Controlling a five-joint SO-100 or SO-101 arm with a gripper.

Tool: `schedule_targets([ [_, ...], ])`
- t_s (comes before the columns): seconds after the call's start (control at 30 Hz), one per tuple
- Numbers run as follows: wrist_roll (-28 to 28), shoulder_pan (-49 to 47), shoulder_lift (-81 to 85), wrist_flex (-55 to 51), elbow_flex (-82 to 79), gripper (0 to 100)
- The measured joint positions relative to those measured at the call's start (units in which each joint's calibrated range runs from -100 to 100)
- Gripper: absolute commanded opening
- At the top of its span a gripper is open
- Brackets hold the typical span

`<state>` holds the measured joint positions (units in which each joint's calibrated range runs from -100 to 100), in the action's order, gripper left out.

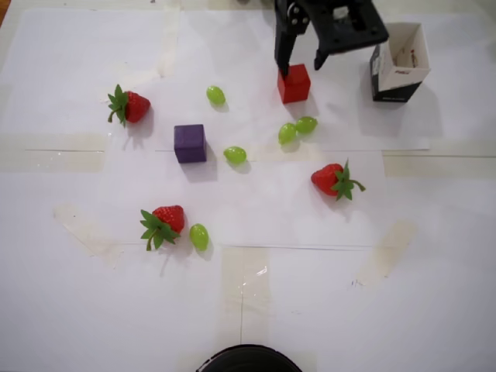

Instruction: Put the red cube on top of the purple cube

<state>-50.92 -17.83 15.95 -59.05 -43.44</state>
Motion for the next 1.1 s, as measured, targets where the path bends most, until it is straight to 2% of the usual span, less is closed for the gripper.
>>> schedule_targets([
  [0.23,1.03,-0.75,-1.45,4.11,-2.62,31],
  [0.6,1.03,-0.9,-2.82,8.54,-6.15,29],
  [0.83,1.03,-0.9,-3.27,8.7,-6.52,24],
  [1.1,1.61,-0.3,-3.45,8.7,-6.79,12],
])
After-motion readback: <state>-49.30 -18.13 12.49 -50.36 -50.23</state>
